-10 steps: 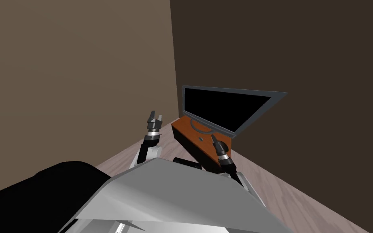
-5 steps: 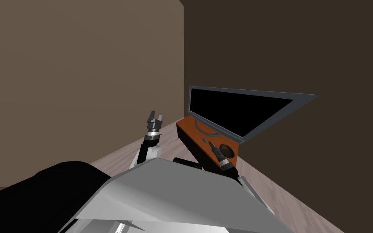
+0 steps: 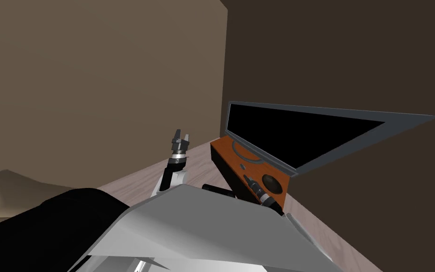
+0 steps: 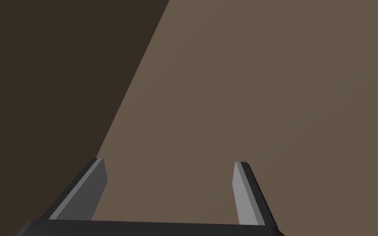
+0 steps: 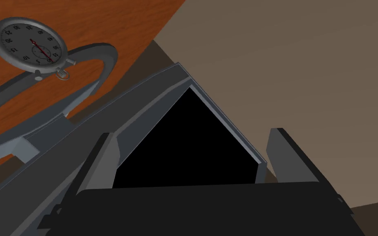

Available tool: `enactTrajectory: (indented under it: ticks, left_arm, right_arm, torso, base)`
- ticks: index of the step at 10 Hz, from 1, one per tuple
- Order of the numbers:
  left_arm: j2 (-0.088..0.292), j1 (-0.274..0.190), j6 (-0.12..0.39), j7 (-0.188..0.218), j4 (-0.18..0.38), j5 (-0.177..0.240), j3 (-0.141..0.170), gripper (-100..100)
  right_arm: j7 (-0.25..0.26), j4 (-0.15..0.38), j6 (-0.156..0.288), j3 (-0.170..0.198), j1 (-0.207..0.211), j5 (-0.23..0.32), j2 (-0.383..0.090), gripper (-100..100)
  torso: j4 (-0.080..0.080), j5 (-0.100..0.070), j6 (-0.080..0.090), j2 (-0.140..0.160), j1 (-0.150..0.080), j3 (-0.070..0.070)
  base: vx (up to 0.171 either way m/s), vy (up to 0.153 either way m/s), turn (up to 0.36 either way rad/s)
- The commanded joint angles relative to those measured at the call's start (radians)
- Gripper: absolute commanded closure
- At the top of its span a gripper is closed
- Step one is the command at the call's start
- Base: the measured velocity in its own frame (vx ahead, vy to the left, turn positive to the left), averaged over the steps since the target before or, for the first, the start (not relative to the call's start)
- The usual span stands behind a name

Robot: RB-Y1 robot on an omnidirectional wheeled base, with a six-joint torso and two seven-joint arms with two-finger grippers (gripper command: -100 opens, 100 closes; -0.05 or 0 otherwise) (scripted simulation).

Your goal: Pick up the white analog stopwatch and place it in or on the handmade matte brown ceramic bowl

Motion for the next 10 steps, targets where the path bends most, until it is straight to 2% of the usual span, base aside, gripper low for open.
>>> enactTrajectory:
  ticks: [1, 2, 4, 7, 8, 10]
  left_arm:
    - [0.0, 0.0, 0.0, 0.0, 0.0, 0.0, 0.0, 0]
    - [0.0, 0.0, 0.0, 0.0, 0.0, 0.0, 0.0, 0]
    - [0.0, 0.0, 0.0, 0.0, 0.0, 0.0, 0.0, 0]
    - [0.0, 0.0, 0.0, 0.0, 0.0, 0.0, 0.0, 0]
    - [0.0, 0.0, 0.0, 0.0, 0.0, 0.0, 0.0, 0]
    - [0.0, 0.0, 0.0, 0.0, 0.0, 0.0, 0.0, 0]
  right_arm:
    - [0.0, 0.036, 0.01, 0.012, 0.006, 0.039, -0.044, -100]
    - [0.004, 0.065, 0.015, 0.023, 0.008, 0.073, -0.071, -100]
    - [0.004, 0.073, 0.015, 0.023, 0.008, 0.073, -0.075, -100]
    - [0.019, 0.168, 0.029, 0.055, 0.012, 0.175, -0.156, -100]
    - [0.019, 0.177, 0.029, 0.055, 0.012, 0.175, -0.16, -100]
    - [0.03, 0.235, 0.038, 0.072, 0.014, 0.238, -0.208, -100]
  torso:
    - [0.0, 0.0, 0.0, 0.0, 0.0, 0.0]
    - [0.0, 0.0, 0.0, -0.001, 0.0, 0.0]
    - [0.0, 0.0, 0.0, -0.002, 0.0, -0.001]
    - [-0.001, 0.0, -0.001, -0.003, 0.001, -0.001]
    - [-0.001, 0.0, 0.0, -0.005, 0.001, -0.003]
    - [-0.001, 0.0, 0.0, -0.004, 0.001, -0.002]
  base:
    - [0.024, 0.009, 0.21]
    - [0.042, 0.017, 0.335]
    - [0.024, 0.004, 0.038]
    - [0.059, 0.022, 0.263]
    - [0.066, 0.017, 0.074]
    - [0.065, 0.023, 0.19]
